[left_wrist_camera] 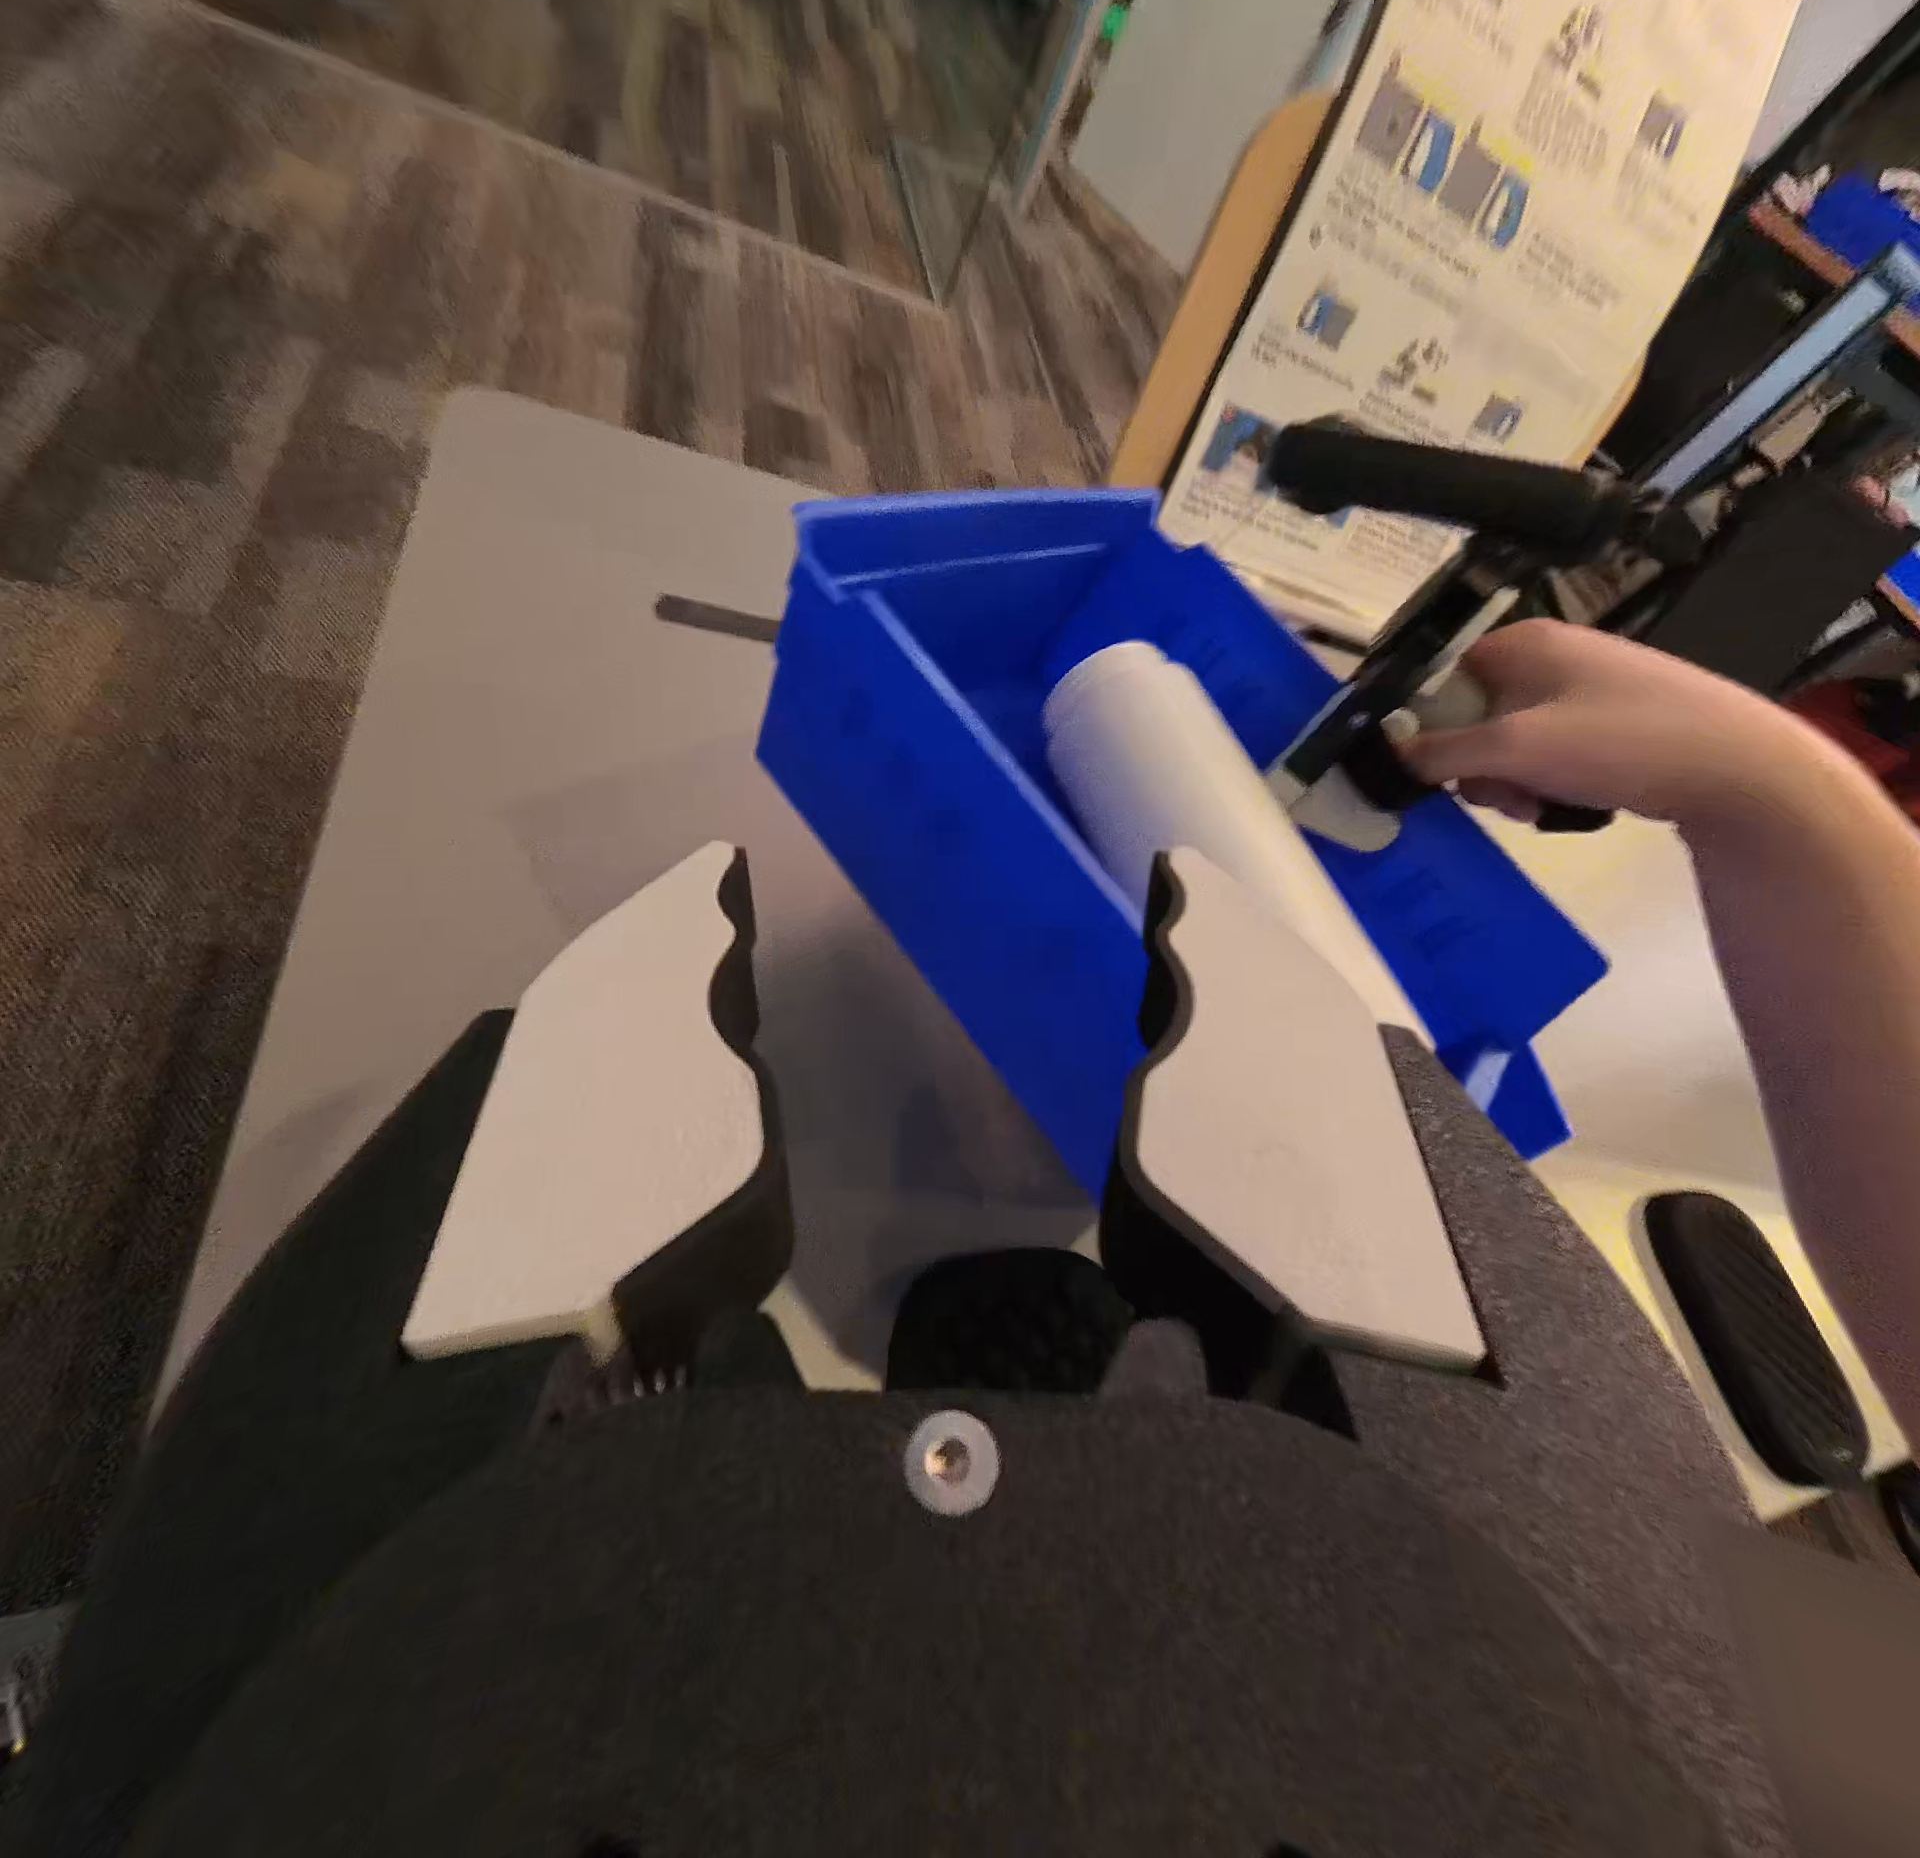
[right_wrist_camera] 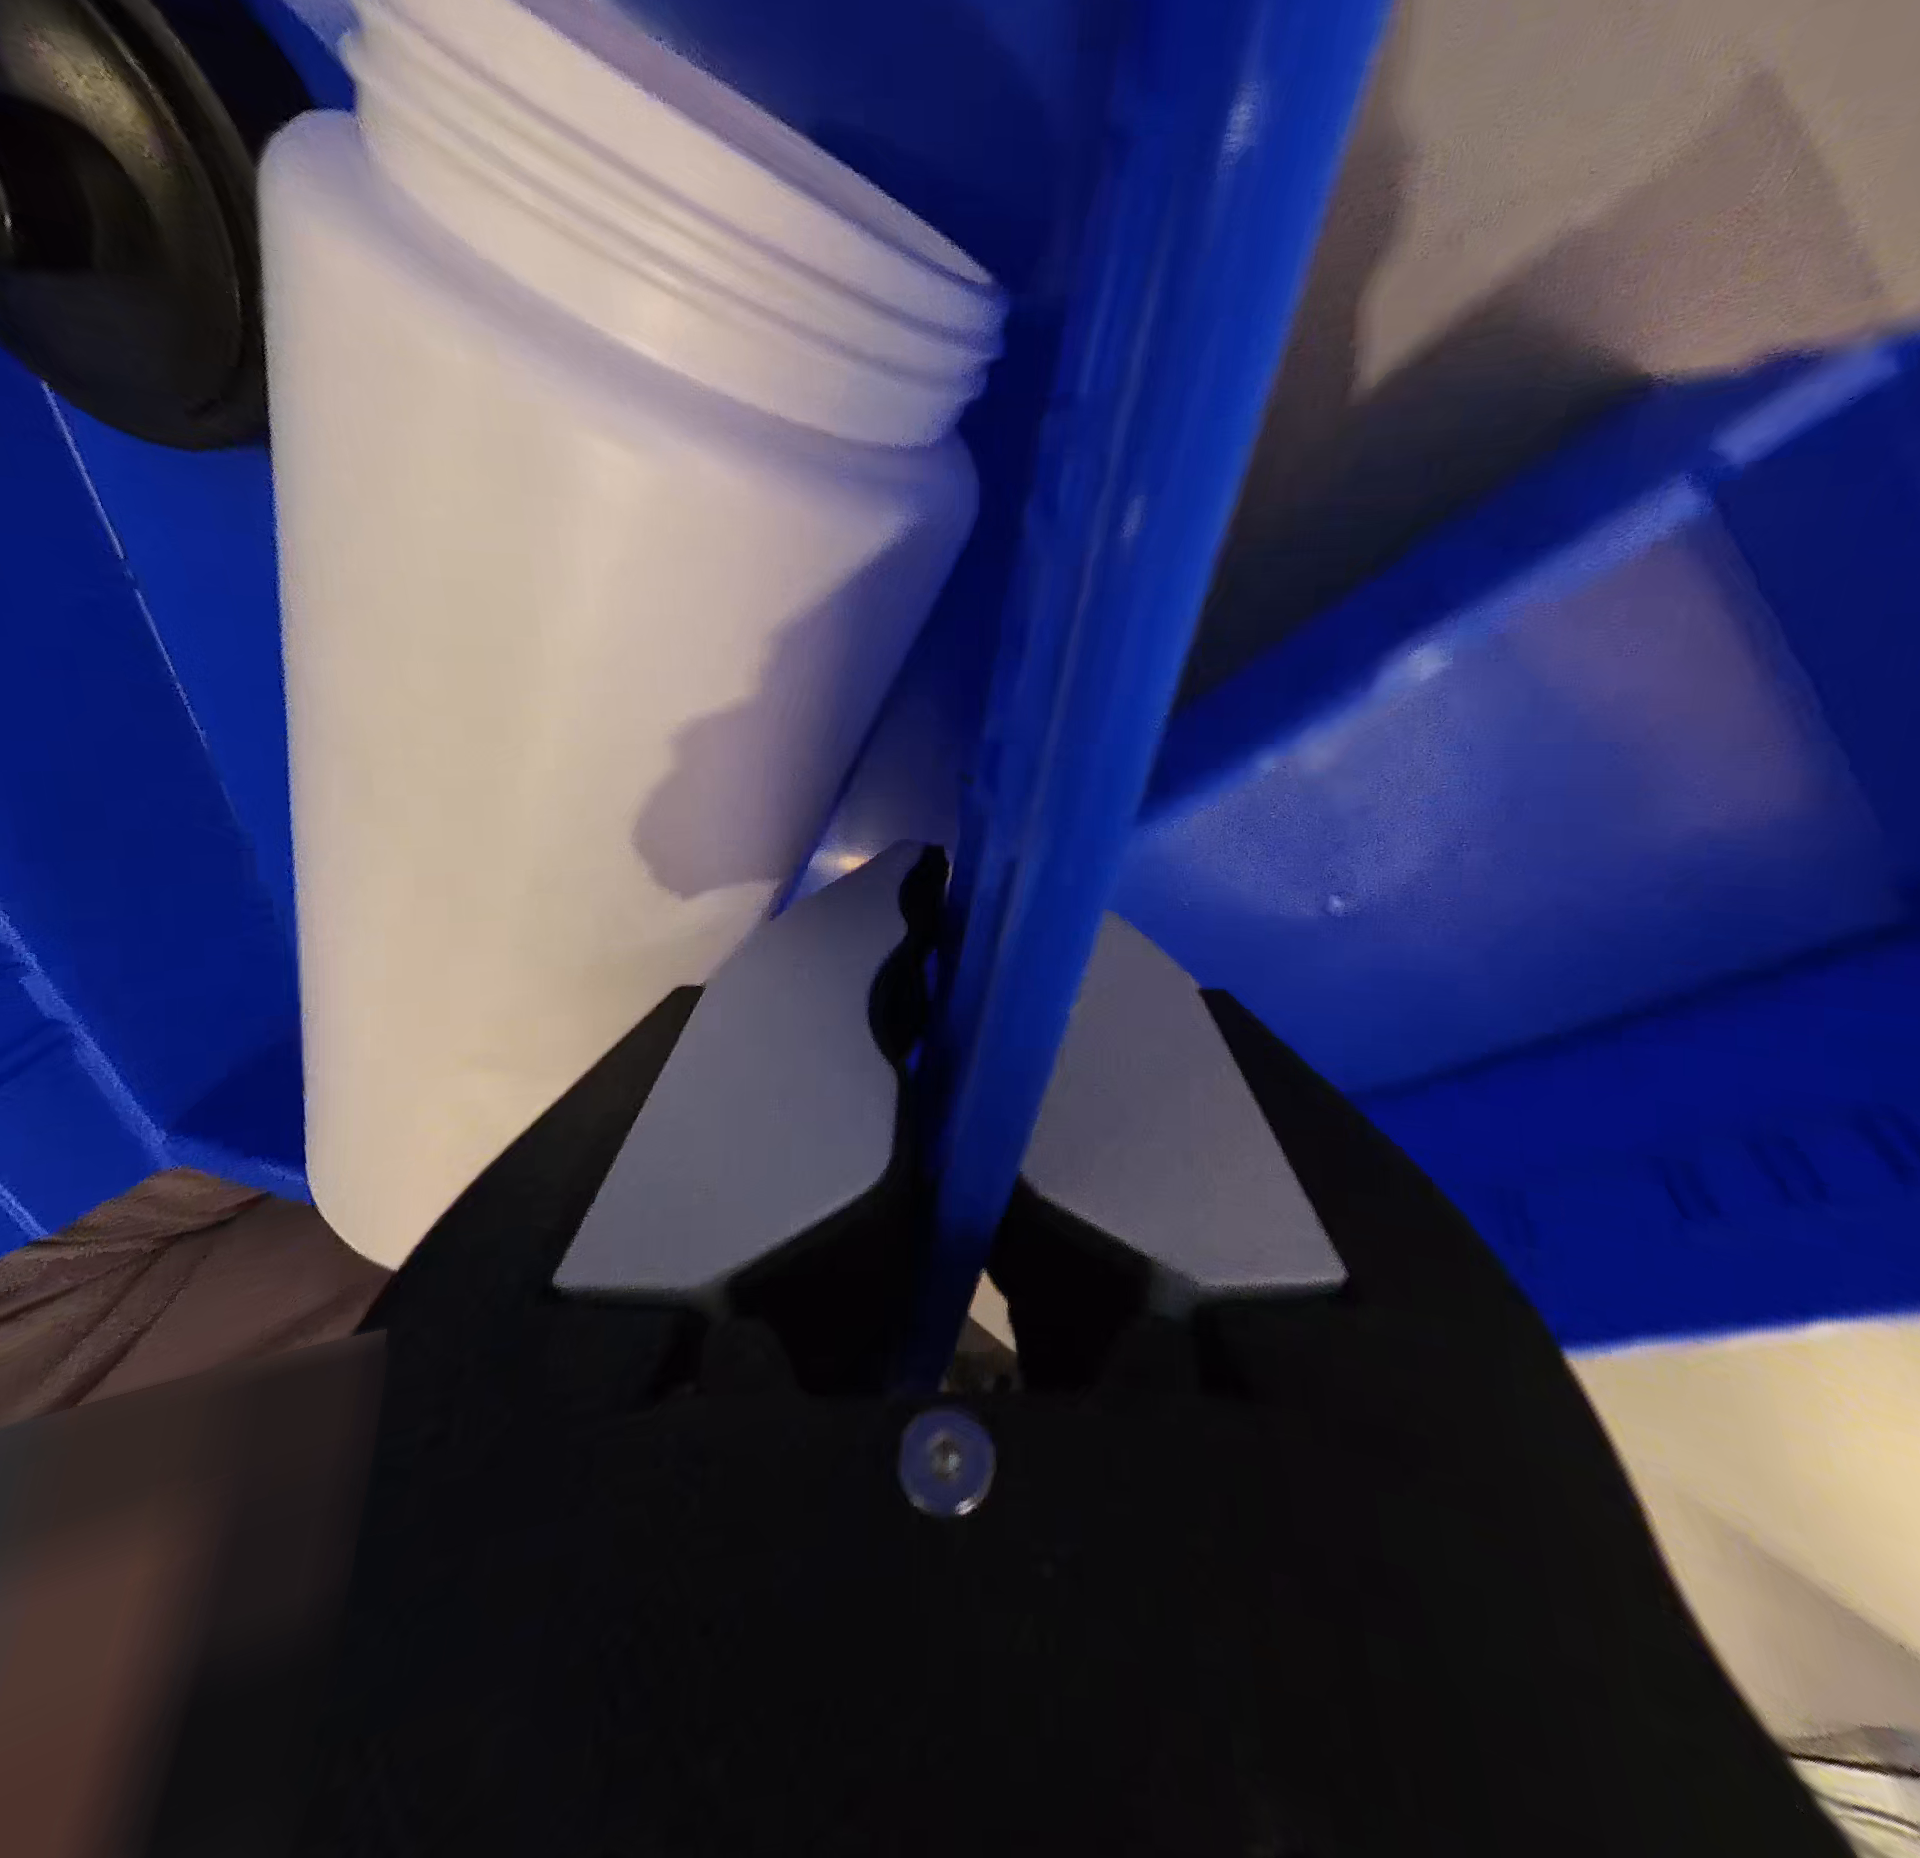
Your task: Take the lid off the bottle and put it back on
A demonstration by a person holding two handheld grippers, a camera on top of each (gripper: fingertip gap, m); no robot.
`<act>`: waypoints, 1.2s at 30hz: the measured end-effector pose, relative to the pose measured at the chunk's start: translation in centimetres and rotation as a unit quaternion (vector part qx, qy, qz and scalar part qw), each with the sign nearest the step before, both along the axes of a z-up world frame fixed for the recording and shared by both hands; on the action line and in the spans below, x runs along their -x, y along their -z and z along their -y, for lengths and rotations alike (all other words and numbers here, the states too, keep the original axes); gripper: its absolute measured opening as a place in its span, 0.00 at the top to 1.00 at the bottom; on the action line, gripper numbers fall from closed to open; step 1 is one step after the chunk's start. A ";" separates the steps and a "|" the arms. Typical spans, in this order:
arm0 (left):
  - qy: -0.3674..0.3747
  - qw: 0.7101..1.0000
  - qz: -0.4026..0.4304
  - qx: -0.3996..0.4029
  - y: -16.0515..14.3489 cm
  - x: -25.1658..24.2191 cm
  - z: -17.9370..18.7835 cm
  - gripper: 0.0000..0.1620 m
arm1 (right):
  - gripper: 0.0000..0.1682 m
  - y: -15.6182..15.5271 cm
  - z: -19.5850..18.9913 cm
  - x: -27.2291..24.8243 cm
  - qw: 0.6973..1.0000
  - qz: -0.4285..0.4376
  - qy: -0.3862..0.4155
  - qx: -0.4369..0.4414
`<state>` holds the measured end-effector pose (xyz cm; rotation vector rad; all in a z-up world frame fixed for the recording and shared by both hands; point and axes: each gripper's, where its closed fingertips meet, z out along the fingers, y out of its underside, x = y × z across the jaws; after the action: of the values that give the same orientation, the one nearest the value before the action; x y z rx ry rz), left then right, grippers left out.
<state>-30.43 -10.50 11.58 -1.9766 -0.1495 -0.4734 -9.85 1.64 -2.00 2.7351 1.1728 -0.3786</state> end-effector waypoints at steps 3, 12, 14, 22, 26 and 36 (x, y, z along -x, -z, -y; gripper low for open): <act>-0.016 1.000 0.001 -0.017 -0.6 0.9 1.1 0.53 | 0.96 0.9 0.5 3.5 1.000 0.010 -0.022 0.006; 0.014 0.999 -0.002 -0.031 -1.2 -0.4 0.5 0.54 | 0.96 7.3 -2.0 8.1 0.999 0.018 0.030 -0.013; 0.021 0.999 -0.012 -0.033 -1.4 -1.0 0.4 0.53 | 0.96 9.0 -2.5 7.6 0.998 0.038 0.037 -0.020; 0.041 0.999 -0.020 -0.017 -0.8 -1.8 -0.7 0.52 | 0.86 9.0 -5.4 7.3 0.993 -0.018 0.037 -0.107; 0.041 0.999 -0.022 -0.020 -0.9 -1.8 -0.9 0.52 | 0.73 -0.3 -8.4 3.2 0.915 -0.074 0.005 -0.397; 0.036 0.998 -0.047 0.000 -0.5 -2.7 -2.1 0.51 | 0.53 1.5 -6.4 -22.5 0.905 0.028 0.182 -0.384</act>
<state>-27.72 -8.40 12.10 -2.0045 -0.0202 -0.4261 12.62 7.99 -3.45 3.6253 0.9173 0.1899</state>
